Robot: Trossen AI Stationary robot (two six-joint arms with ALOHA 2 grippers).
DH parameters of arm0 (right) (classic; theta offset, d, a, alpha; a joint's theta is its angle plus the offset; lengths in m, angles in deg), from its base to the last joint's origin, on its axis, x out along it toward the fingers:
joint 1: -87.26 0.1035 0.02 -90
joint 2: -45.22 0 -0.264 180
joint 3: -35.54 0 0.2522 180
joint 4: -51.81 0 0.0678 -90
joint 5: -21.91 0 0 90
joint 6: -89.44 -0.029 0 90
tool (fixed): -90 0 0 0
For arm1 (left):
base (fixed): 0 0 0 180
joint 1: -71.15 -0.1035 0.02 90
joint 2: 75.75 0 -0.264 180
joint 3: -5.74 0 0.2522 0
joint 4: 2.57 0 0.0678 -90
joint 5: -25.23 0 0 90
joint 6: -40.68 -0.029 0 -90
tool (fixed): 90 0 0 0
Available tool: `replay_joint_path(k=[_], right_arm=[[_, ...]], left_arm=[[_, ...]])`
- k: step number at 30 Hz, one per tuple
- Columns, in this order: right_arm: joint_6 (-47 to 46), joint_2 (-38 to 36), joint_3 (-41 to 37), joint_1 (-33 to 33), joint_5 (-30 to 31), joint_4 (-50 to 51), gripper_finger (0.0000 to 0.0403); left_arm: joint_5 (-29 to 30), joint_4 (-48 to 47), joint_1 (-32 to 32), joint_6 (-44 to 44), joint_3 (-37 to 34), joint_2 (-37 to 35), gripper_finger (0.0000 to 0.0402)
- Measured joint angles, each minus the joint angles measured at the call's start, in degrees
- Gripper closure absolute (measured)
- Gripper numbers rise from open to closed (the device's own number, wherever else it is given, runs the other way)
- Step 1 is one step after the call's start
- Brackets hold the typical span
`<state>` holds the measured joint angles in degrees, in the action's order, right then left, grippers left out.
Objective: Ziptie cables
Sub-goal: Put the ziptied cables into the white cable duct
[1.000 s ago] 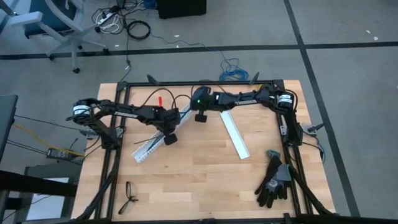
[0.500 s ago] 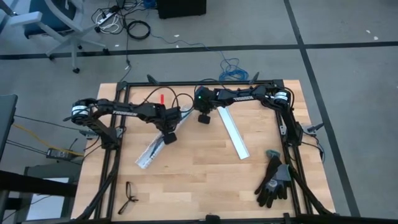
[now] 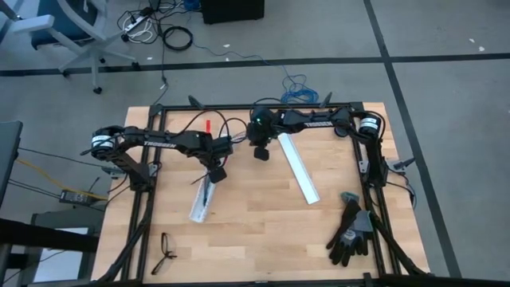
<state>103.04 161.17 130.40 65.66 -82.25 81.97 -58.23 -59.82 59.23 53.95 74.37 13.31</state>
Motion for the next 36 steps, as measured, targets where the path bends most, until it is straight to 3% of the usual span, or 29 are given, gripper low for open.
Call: replay_joint_path(k=[8,17,28,36], right_arm=[[3.78,0.09,0.00,0.87,5.78,-12.79,0.0403],[5.85,0.13,0.00,-0.97,7.51,-17.25,0.0403],[2.54,0.13,0.00,-1.32,8.62,-13.27,0.0403],[-1.94,0.15,0.00,-3.27,8.77,-8.17,0.0403]], left_arm=[[-0.08,-1.47,0.00,2.07,0.01,-0.09,0.0395],[0.37,-1.97,0.00,2.92,0.04,-1.06,0.0395],[11.65,-2.46,0.04,12.11,0.24,-12.05,0.0395],[13.28,-2.01,0.04,24.64,0.24,-9.40,0.0395]])
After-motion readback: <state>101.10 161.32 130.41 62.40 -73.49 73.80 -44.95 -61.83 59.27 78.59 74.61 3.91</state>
